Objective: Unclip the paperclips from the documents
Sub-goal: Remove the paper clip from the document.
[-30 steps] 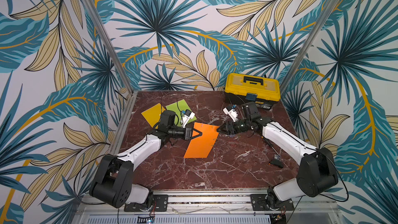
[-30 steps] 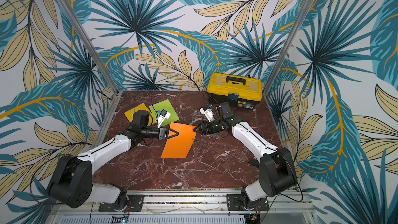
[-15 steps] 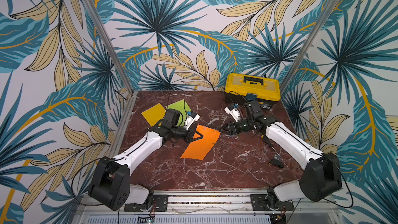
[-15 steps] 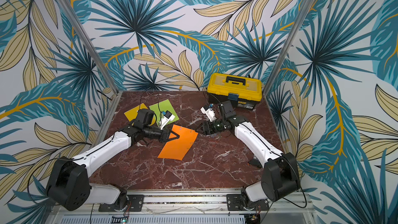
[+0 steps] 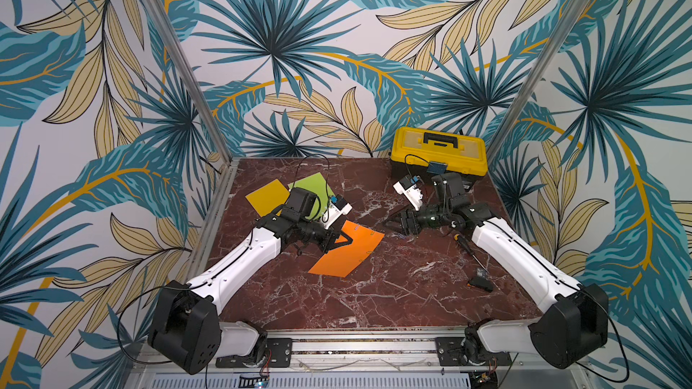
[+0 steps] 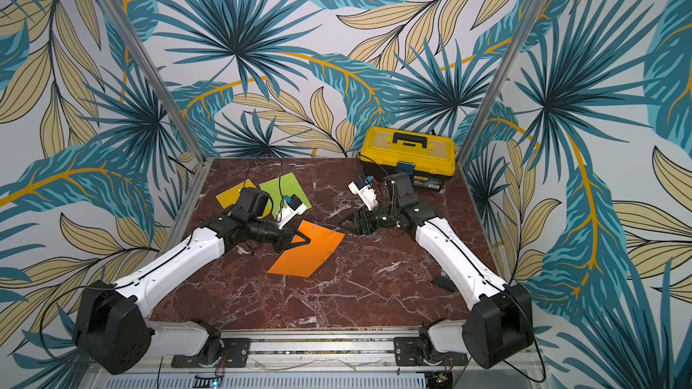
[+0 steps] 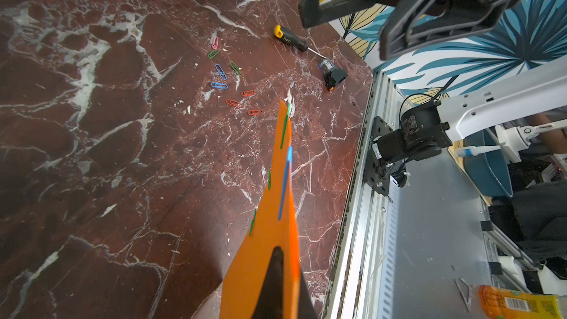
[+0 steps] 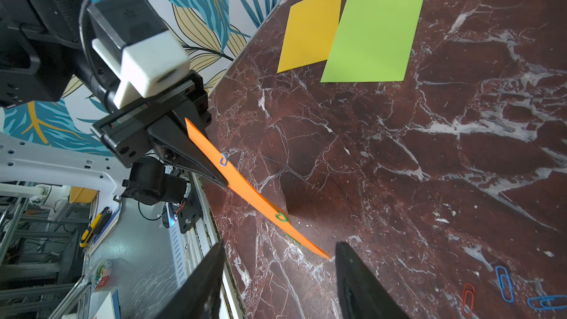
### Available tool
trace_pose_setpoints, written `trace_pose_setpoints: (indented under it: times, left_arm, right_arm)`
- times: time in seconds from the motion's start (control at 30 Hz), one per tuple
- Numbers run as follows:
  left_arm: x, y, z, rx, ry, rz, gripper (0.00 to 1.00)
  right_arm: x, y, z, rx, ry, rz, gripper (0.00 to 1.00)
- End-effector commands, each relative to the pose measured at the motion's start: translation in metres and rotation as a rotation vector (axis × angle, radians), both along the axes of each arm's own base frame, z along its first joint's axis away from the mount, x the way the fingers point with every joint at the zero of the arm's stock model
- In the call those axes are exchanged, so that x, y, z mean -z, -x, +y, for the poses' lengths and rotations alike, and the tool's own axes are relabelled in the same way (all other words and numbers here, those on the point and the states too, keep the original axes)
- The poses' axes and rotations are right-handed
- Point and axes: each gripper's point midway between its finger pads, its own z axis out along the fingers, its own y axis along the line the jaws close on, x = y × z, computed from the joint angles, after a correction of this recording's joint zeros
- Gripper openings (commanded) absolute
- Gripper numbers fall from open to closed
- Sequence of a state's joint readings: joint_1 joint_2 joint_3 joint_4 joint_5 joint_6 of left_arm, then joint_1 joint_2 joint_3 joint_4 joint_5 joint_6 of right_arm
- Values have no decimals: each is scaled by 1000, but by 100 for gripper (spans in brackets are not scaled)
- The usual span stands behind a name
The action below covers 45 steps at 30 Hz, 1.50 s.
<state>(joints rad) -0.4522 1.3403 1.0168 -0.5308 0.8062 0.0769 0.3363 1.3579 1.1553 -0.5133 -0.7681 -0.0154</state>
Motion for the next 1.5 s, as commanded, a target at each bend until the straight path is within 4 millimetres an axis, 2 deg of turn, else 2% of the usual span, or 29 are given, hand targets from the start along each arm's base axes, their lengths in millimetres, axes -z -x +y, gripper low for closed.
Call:
trace_pose_setpoints:
  times: [0.0, 0.3, 0.73, 1.03, 1.47]
  left_arm:
    - [-17, 4, -2, 48, 14, -83, 0]
    - [-25, 10, -6, 79, 66, -124, 0]
    - [-31, -1, -14, 55, 138, -152, 0]
    - [-30, -5, -18, 44, 178, -146, 0]
    - [-22, -2, -21, 71, 188, -98, 0]
  right_arm:
    - [-11, 3, 9, -64, -20, -52, 59]
    - [-21, 11, 26, -150, -22, -132, 58]
    - [-32, 10, 42, -226, -9, -205, 57]
    - [-28, 22, 52, -291, -17, -203, 56]
    - [-26, 19, 59, -300, -8, -228, 52]
